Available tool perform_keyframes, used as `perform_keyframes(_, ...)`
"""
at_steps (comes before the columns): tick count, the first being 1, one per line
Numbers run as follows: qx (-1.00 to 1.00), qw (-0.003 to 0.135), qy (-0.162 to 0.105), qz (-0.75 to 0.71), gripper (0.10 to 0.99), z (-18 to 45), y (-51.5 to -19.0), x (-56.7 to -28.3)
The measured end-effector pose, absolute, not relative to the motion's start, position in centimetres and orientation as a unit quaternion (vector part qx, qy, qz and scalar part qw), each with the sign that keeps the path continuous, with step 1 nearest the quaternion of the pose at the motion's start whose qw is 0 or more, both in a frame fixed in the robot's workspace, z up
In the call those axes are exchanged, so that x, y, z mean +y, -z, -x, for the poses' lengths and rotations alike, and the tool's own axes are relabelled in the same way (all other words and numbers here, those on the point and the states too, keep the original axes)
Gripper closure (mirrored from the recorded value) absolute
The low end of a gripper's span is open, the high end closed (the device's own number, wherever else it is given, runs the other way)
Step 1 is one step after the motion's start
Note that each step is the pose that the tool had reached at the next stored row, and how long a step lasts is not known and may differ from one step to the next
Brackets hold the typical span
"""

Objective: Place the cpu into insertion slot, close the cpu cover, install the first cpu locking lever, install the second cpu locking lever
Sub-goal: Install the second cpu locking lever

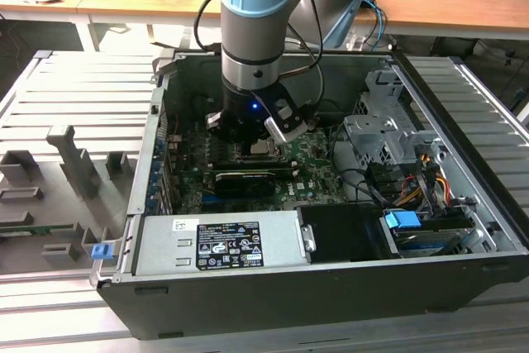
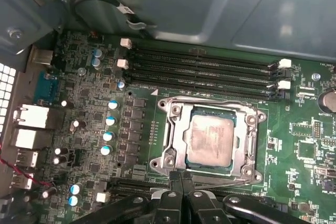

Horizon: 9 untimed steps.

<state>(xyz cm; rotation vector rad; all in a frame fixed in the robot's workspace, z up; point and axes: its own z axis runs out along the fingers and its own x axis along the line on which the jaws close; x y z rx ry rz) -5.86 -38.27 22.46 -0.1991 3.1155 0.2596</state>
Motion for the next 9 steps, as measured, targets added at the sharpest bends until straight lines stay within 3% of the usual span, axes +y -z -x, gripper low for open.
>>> perform_keyframes(9,0.991,0.006,-0.113,0.066,0.98,6.8,-22.3,-39.7)
